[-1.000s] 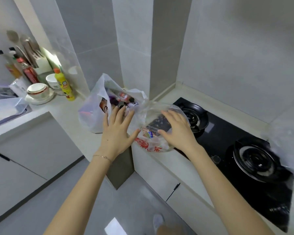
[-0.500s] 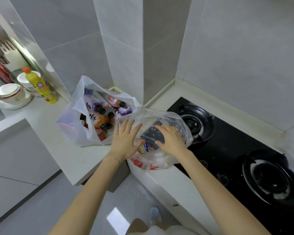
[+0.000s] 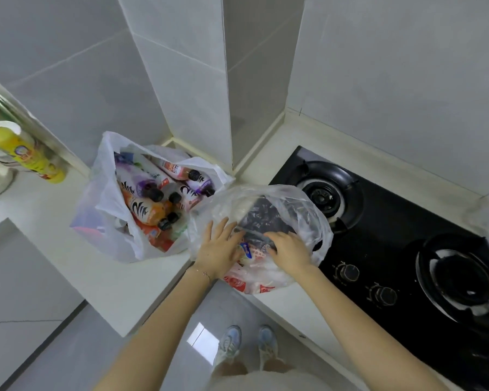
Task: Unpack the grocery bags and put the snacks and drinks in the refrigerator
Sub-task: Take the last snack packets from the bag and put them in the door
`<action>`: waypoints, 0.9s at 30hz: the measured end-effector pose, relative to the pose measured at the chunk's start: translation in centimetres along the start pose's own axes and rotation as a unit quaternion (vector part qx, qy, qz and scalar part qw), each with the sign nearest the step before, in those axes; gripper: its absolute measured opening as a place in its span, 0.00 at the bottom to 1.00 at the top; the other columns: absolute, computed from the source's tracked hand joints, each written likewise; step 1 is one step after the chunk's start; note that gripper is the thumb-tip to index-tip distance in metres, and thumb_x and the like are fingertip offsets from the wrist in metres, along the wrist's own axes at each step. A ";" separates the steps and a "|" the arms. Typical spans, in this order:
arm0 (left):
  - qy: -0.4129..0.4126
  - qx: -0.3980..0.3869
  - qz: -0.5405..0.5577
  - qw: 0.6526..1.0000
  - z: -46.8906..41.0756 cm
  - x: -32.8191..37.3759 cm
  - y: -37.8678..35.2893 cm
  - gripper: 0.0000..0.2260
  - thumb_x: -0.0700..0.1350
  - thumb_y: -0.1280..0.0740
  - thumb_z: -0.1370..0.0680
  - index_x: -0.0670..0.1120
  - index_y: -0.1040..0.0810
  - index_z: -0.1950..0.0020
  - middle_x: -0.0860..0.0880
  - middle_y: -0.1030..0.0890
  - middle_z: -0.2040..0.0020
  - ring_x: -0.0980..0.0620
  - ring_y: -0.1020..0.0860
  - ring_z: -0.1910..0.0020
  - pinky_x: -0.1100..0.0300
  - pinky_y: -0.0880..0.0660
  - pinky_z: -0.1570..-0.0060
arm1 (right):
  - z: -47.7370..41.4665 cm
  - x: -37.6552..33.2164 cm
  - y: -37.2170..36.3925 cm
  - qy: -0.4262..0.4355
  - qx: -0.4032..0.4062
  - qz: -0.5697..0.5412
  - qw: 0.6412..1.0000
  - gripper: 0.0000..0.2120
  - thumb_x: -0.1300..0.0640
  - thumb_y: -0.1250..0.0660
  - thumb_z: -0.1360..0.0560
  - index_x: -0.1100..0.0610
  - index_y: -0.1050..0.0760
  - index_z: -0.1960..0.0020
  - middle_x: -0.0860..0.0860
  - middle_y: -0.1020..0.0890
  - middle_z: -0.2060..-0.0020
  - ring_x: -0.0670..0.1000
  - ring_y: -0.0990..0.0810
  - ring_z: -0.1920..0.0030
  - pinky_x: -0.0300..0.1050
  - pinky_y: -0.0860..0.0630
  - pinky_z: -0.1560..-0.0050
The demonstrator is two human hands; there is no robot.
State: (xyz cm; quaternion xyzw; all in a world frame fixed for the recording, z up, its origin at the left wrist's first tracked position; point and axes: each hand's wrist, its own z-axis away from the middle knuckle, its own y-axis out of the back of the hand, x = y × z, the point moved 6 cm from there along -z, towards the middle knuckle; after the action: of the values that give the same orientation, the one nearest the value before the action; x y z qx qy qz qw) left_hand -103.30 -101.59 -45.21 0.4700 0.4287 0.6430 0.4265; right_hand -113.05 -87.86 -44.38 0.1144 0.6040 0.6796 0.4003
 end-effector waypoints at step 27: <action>-0.033 -0.054 -0.020 0.998 -1.7 0.3 -4.9 0.25 0.48 0.36 0.22 0.49 0.36 0.25 0.47 0.35 0.26 0.43 0.48 0.22 0.39 0.69 0.30 | 3.9 3.5 -4.3 -0.115 -0.034 0.039 0.992 0.31 0.47 0.30 0.28 0.52 0.36 0.29 0.49 0.35 0.29 0.55 0.40 0.29 0.48 0.42 0.30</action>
State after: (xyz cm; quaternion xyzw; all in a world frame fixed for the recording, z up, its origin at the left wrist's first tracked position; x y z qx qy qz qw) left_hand -104.26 -100.18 -50.15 0.4589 0.3884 0.6402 0.4781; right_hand -111.08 -82.85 -48.54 0.2015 0.5257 0.6973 0.4436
